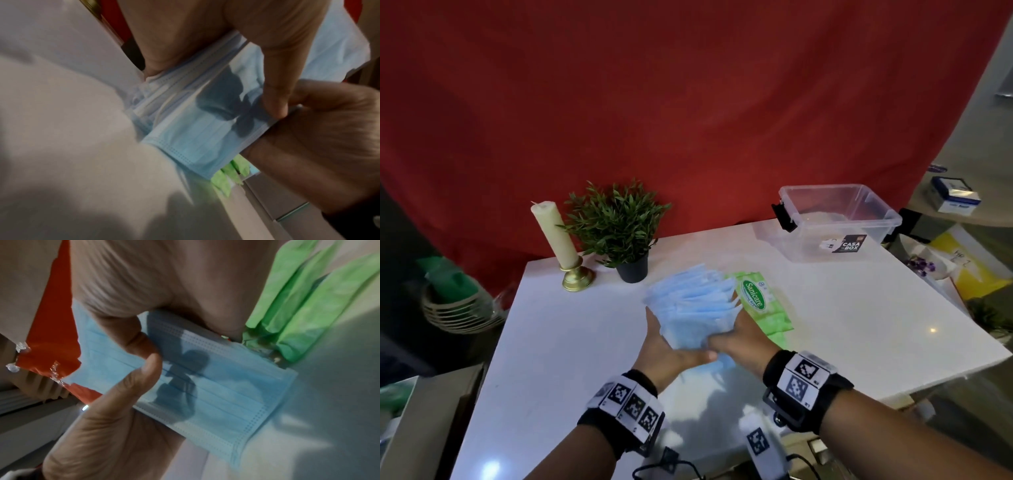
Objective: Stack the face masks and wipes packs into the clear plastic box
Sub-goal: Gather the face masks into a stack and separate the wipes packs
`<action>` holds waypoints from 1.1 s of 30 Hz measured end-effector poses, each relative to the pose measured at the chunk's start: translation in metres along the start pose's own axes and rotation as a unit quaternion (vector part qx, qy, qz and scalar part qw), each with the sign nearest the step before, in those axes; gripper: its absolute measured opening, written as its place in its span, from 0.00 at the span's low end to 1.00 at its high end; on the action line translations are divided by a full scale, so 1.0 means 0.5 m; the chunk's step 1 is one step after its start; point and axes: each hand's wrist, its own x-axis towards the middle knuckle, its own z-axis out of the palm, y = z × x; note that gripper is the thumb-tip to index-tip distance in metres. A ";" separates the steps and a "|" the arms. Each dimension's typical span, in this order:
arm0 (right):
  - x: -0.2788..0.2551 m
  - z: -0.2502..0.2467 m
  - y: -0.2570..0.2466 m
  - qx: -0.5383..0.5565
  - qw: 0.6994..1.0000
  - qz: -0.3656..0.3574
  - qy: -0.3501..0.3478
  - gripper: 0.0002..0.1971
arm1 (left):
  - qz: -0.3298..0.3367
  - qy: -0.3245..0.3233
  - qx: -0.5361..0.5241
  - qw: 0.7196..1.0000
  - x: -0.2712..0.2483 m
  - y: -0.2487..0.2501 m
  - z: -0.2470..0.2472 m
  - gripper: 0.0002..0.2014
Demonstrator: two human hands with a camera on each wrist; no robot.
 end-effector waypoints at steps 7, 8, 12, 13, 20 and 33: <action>0.011 0.000 -0.012 0.096 0.993 -0.065 0.002 0.50 | 0.033 0.031 -0.029 0.999 0.001 -0.001 0.001 0.51; 0.011 -0.002 -0.016 0.114 0.990 -0.078 0.012 0.51 | 0.038 0.034 -0.039 0.998 -0.001 0.008 0.002 0.51; -0.001 0.000 -0.022 0.144 0.980 -0.132 0.030 0.49 | 0.056 0.026 -0.045 0.997 -0.010 0.020 0.013 0.51; -0.006 0.003 -0.022 0.152 0.978 -0.141 0.032 0.48 | 0.060 0.027 -0.037 0.997 -0.010 0.013 0.013 0.51; -0.016 0.016 -0.029 0.094 0.957 -0.248 0.115 0.35 | 0.064 0.043 0.007 0.997 0.001 0.001 0.024 0.47; 0.013 -0.005 -0.049 -0.048 0.953 -0.277 0.112 0.14 | 0.116 0.052 0.134 0.983 0.009 0.014 0.038 0.41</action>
